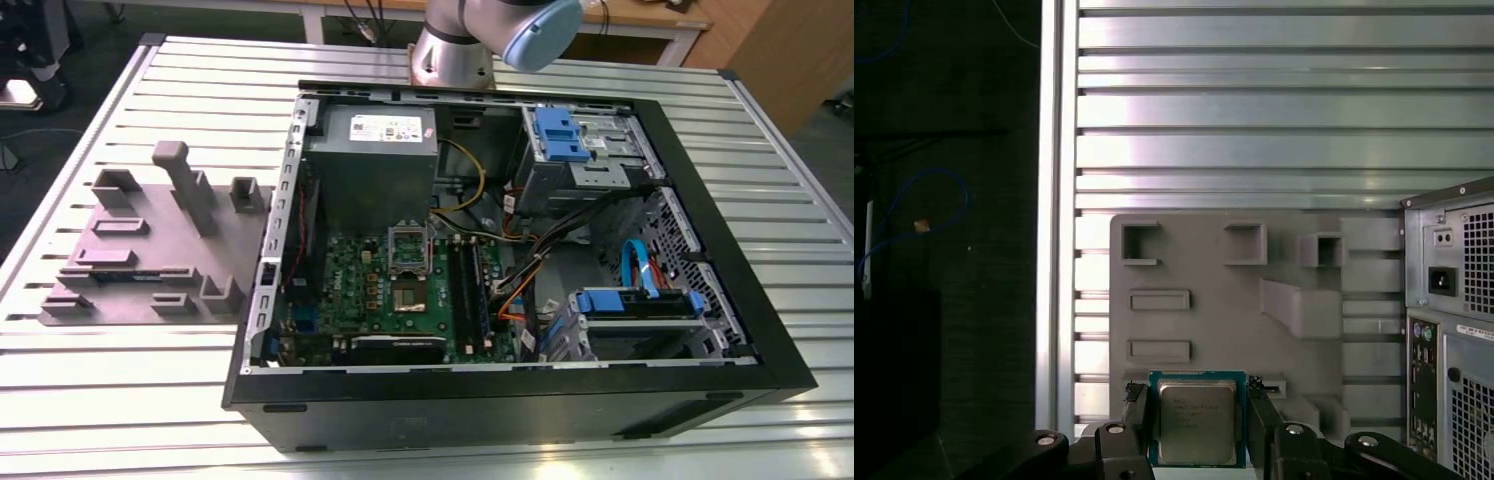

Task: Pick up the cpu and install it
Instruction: 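Pick up the cpu and move it towards the insertion slot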

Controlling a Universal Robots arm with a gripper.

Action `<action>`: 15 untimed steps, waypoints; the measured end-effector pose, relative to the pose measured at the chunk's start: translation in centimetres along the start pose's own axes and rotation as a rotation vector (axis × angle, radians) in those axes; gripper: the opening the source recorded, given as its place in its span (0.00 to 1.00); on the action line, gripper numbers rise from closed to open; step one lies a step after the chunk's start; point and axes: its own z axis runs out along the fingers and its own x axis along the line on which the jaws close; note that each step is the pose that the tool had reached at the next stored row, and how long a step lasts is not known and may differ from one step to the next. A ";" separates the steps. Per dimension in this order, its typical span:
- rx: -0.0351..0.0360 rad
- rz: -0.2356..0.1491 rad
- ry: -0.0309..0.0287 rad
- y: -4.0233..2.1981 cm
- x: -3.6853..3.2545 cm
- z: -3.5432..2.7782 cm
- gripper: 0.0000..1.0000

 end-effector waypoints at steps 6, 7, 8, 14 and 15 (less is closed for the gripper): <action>0.0000 0.000 0.0001 0.00 -0.18 -0.01 0.47; 0.0000 0.000 0.0000 0.00 -0.21 0.00 0.47; 0.0001 0.000 0.0001 0.00 -0.25 -0.01 0.47; 0.0001 0.000 0.0001 0.01 -0.44 -0.01 0.47; 0.0000 0.000 0.0000 0.01 -0.48 -0.01 0.47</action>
